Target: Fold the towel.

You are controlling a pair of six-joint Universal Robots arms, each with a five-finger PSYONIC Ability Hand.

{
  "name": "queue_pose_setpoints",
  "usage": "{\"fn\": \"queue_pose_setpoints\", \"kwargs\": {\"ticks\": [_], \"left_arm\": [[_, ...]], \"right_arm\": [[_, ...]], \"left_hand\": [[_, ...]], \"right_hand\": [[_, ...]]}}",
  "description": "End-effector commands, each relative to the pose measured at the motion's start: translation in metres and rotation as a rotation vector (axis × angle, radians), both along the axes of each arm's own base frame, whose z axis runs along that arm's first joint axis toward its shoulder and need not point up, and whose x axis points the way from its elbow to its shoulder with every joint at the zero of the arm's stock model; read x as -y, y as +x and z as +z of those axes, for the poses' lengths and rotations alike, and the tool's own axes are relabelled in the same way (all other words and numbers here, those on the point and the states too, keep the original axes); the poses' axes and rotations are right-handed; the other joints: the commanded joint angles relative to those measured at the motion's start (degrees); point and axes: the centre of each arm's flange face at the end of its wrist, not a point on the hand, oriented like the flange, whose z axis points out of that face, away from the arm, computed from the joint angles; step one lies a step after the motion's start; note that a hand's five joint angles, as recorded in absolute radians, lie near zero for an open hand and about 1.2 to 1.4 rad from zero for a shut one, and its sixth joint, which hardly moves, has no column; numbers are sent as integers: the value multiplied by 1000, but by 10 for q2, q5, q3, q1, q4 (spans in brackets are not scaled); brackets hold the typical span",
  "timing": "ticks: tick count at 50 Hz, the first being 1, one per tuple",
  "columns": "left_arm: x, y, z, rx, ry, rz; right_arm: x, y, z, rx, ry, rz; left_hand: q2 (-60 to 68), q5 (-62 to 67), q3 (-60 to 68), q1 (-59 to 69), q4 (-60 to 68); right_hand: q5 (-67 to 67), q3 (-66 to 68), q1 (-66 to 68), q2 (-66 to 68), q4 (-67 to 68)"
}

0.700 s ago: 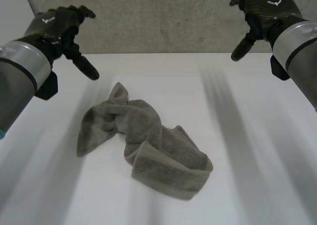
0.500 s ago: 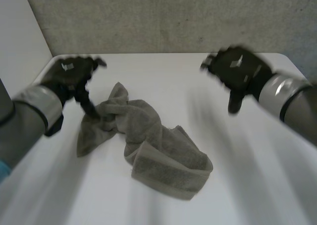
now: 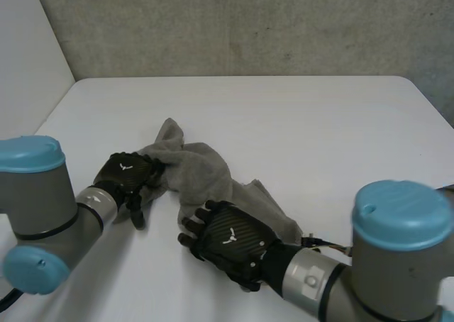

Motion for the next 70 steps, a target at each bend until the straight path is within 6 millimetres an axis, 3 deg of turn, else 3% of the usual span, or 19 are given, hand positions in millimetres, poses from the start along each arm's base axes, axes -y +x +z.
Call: {"fn": "queue_pose_setpoints", "kwargs": {"ticks": [1,7,9,10,14,22,24,25,27,37,43,45,46,48,53,56,58,65,70], "left_arm": [[19,-4,-10,-13,-48,11],[32,-6,-14,-18,-82,28],[37,-7,-16,-12,-88,35],[37,-7,-16,-12,-88,35],[45,-8,-24,36,-97,30],[45,-9,-27,68,-104,17],[48,-10,-24,64,-122,17],[48,-10,-24,64,-122,17],[55,-12,-17,53,-149,21],[71,-21,21,10,-259,23],[50,-19,58,1,-255,2],[42,-18,68,-2,-246,-18],[42,-18,68,-2,-246,-19],[21,-19,112,-60,-284,-86],[15,-15,142,-162,-291,-85],[16,-15,141,-189,-239,-73],[24,-19,117,-170,-154,-70],[50,-31,76,-144,-70,-68],[82,-45,94,-183,-179,-68]], "right_arm": [[9,20,-20,-17,-69,-122],[18,34,-31,-38,-101,-209],[27,38,-35,-45,-114,-248],[27,38,-35,-45,-114,-248],[54,37,-22,-29,-178,-399],[113,-1,6,-12,-248,-680],[117,-7,7,-16,-245,-695],[119,-10,6,-22,-240,-699],[120,-12,5,-28,-234,-700],[146,-36,39,29,-291,-784],[157,-62,67,-3,-286,-827],[157,-76,95,-6,-252,-797],[157,-76,95,-6,-252,-797],[157,-93,115,-47,-142,-724],[154,-105,135,-71,10,-631],[162,-107,132,-85,71,-596],[171,-104,121,-125,62,-571],[206,-93,108,-137,-97,-531],[237,-70,130,15,-375,-509]], "left_hand": [[4,0,3,4,6],[8,3,6,8,9],[9,5,8,9,11],[9,5,8,9,11],[13,8,11,13,14],[89,84,87,88,90],[292,288,291,292,293],[294,289,292,293,295],[572,567,570,571,573],[596,592,595,596,597],[596,592,595,596,597],[596,592,595,596,597],[596,592,595,596,597],[596,592,595,596,597],[596,592,595,596,597],[596,592,595,596,597],[596,592,595,596,597],[596,592,595,596,597],[596,592,595,596,597]], "right_hand": [[-34,-38,-30,-39,-42],[5,1,9,0,-3],[194,190,199,189,186],[195,192,200,191,188],[665,661,669,660,657],[666,662,670,661,658],[666,662,670,661,658],[666,662,670,661,658],[666,662,670,661,658],[666,662,670,661,658],[666,662,670,661,658],[666,662,670,661,658],[666,662,670,661,658],[666,662,670,661,658],[666,662,670,661,658],[666,662,670,661,658],[666,662,670,661,658],[666,662,670,661,658],[666,662,670,661,658]]}}
